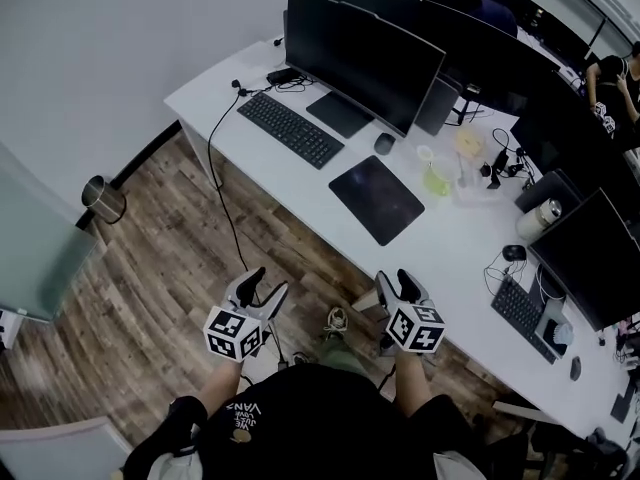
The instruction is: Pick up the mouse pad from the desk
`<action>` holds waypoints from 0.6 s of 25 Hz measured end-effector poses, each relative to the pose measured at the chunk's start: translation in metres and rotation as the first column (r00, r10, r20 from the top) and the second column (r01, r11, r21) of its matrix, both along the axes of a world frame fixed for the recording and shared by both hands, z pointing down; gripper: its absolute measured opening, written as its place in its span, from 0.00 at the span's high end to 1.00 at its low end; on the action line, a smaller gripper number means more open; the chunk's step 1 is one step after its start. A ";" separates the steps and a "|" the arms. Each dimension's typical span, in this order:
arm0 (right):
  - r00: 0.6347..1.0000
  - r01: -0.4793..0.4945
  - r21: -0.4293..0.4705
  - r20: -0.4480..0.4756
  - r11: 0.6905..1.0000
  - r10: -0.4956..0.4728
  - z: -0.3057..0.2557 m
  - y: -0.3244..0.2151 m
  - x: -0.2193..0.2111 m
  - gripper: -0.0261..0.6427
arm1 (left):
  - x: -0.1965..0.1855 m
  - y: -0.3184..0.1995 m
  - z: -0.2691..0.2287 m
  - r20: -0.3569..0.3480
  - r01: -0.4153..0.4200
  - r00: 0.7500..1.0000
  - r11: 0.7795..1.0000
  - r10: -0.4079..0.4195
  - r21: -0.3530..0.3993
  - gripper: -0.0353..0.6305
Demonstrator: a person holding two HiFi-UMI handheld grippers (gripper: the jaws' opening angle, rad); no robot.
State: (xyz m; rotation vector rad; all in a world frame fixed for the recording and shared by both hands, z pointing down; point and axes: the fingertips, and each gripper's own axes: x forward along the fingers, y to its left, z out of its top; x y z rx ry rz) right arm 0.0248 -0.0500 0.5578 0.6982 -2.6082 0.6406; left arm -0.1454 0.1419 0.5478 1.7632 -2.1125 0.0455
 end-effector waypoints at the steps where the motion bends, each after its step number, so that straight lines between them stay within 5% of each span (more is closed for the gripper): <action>1: 1.000 0.000 0.004 0.005 1.000 0.000 -0.002 -0.007 -0.007 0.65 | -0.006 -0.004 -0.001 0.003 0.002 1.000 1.000 -0.002 -0.002 0.62; 15: 1.000 0.011 0.007 -0.018 1.000 -0.011 -0.002 -0.137 -0.060 0.65 | -0.058 -0.132 -0.003 0.003 0.001 1.000 1.000 -0.001 -0.009 0.62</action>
